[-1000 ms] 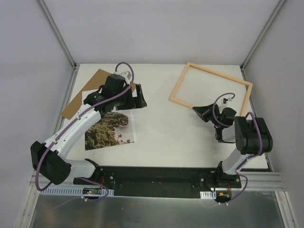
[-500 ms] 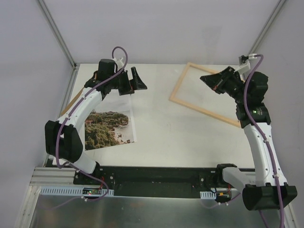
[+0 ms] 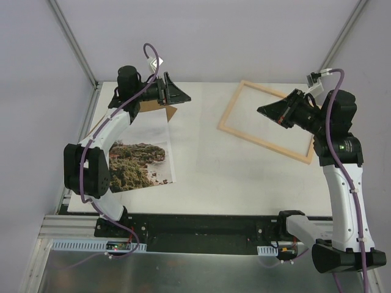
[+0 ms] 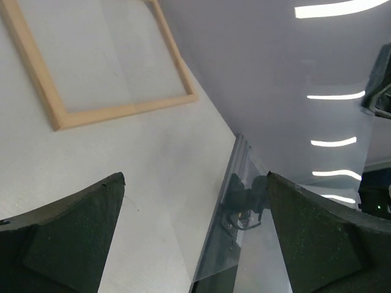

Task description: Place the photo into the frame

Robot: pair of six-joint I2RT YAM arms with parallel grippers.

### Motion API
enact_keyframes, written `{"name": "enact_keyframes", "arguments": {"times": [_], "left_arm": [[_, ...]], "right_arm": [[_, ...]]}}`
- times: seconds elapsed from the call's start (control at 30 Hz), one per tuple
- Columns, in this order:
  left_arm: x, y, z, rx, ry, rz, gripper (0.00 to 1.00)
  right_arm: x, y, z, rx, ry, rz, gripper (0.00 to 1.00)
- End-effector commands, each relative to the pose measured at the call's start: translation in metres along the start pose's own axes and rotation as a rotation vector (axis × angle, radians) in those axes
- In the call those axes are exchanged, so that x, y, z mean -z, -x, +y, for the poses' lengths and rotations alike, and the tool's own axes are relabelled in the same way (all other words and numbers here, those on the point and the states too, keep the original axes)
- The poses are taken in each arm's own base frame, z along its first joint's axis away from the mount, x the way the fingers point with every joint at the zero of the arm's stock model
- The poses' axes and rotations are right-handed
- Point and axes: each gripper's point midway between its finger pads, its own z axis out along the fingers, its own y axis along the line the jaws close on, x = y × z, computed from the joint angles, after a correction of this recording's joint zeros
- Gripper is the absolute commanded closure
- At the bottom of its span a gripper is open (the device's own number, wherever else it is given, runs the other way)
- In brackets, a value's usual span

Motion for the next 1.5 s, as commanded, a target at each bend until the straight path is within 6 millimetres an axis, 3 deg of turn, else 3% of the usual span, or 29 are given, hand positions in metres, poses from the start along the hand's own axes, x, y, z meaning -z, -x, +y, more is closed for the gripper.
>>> {"name": "enact_keyframes", "arguments": {"times": [0.0, 0.53, 0.87, 1.13, 1.47], "left_arm": [[0.004, 0.002, -0.019, -0.070, -0.175, 0.051, 0.01], [0.003, 0.010, -0.014, -0.047, -0.305, 0.107, 0.01], [0.006, 0.009, -0.027, 0.002, -0.377, 0.108, 0.03], [0.011, -0.008, -0.043, 0.004, -0.395, 0.137, 0.21], [0.017, -0.020, -0.058, 0.010, -0.402, 0.149, 0.43]], "right_arm": [[0.016, 0.002, 0.033, 0.023, 0.084, -0.006, 0.99], [0.022, -0.005, 0.069, 0.008, 0.202, 0.035, 0.99], [0.009, -0.002, 0.069, 0.034, 0.212, 0.055, 0.99], [-0.008, 0.005, 0.057, 0.071, 0.224, 0.081, 0.99], [-0.010, 0.022, 0.028, 0.067, 0.205, 0.074, 0.99]]}}
